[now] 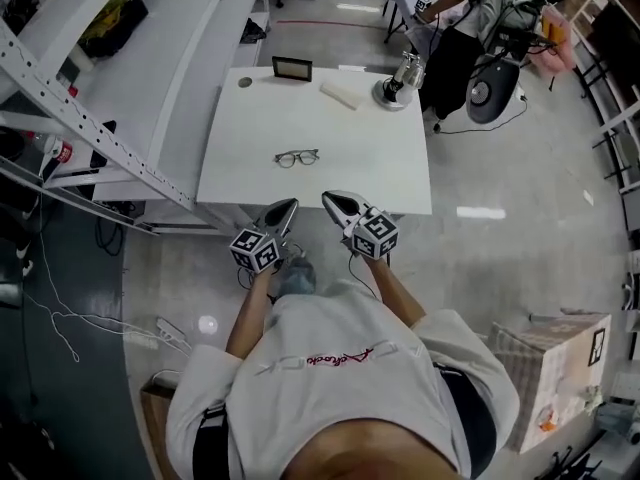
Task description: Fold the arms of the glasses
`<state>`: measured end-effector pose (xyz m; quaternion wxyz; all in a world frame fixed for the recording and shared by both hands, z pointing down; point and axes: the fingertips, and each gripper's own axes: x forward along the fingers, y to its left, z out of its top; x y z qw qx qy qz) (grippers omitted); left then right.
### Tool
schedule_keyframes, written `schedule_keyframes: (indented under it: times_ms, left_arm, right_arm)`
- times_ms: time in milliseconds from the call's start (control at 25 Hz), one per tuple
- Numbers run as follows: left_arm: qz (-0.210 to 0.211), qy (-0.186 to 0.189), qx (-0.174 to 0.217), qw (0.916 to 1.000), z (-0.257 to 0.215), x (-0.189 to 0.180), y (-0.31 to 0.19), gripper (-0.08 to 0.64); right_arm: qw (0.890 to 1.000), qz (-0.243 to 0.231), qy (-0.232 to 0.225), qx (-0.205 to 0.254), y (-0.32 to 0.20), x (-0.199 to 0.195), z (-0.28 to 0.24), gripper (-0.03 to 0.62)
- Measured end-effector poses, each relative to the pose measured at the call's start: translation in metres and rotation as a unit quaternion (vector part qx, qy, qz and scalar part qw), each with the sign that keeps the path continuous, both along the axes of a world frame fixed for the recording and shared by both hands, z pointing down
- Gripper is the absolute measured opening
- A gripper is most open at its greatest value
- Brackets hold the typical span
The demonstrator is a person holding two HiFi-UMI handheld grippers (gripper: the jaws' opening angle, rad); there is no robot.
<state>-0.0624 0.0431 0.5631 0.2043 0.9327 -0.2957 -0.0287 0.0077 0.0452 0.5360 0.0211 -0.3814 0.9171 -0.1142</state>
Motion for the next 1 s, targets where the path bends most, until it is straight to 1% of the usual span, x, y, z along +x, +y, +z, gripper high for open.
schedule_keyframes:
  times_ms: [200,440,600,1000]
  left_arm:
    - [0.007,-0.010,0.009,0.9999,0.000,0.002,0.056,0.029]
    - [0.009,-0.021,0.022,0.9995,-0.005,0.000,0.097,0.029]
    - [0.010,-0.012,0.028,0.9995,-0.012,0.002,0.109,0.029]
    - [0.022,-0.023,0.044,0.9985,-0.017,0.013,0.117,0.029]
  right_arm:
    - [1.000,0.014,-0.008,0.003,0.052,0.004,0.004,0.003]
    - [1.000,0.027,-0.011,0.004,0.096,0.006,0.007,0.003]
    - [0.999,0.031,-0.006,0.012,0.110,0.009,0.003,0.003]
    - [0.999,0.036,-0.016,0.009,0.117,0.014,-0.001,0.003]
